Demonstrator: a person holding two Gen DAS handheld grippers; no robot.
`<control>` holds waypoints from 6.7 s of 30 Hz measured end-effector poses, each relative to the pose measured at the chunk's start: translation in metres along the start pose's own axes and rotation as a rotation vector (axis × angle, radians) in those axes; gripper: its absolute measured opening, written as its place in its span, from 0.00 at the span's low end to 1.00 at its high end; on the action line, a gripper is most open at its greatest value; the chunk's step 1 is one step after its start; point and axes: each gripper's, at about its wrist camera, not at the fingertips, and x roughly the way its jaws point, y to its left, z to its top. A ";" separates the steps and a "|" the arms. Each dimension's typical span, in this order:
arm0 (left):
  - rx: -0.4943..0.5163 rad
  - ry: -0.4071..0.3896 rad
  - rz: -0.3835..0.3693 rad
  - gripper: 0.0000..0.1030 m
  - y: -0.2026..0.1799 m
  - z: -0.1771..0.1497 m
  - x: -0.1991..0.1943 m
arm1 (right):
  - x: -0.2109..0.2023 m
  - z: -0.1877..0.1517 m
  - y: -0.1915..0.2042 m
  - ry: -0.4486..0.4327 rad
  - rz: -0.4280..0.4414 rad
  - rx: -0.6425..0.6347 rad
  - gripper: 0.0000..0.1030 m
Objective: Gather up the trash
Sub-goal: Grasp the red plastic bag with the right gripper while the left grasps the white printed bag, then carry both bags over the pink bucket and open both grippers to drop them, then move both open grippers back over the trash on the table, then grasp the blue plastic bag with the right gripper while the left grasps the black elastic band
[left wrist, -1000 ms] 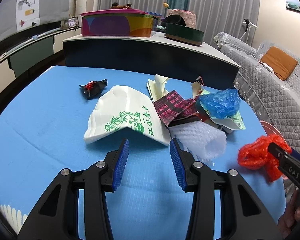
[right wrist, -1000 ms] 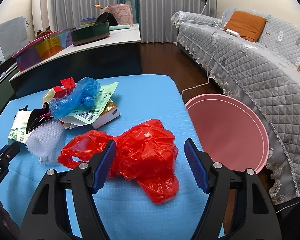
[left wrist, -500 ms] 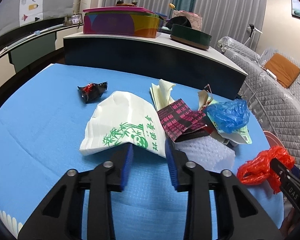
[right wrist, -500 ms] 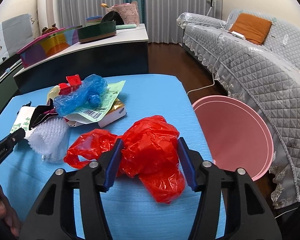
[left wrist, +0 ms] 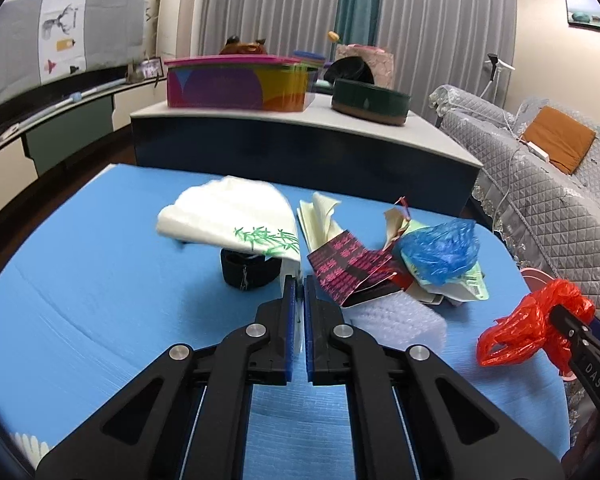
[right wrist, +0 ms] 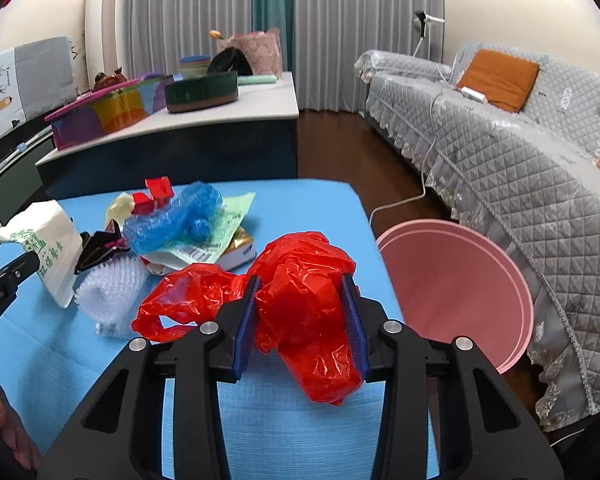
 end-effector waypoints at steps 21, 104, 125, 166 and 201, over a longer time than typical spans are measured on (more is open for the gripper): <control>0.088 -0.118 -0.066 0.03 -0.021 0.009 -0.061 | -0.080 0.021 -0.032 -0.122 -0.072 0.012 0.38; 0.298 -0.063 -0.492 0.16 -0.212 0.026 -0.030 | -0.022 0.077 -0.180 -0.176 -0.189 0.111 0.63; 0.217 -0.092 -0.281 0.16 -0.043 0.057 -0.050 | -0.048 0.088 -0.082 -0.197 0.082 0.119 0.33; 0.025 0.109 -0.002 0.69 0.049 0.022 0.083 | 0.083 0.059 0.049 0.094 0.331 -0.015 0.47; 0.053 0.218 0.001 0.15 0.043 0.021 0.101 | 0.069 0.057 0.049 0.070 0.304 -0.085 0.01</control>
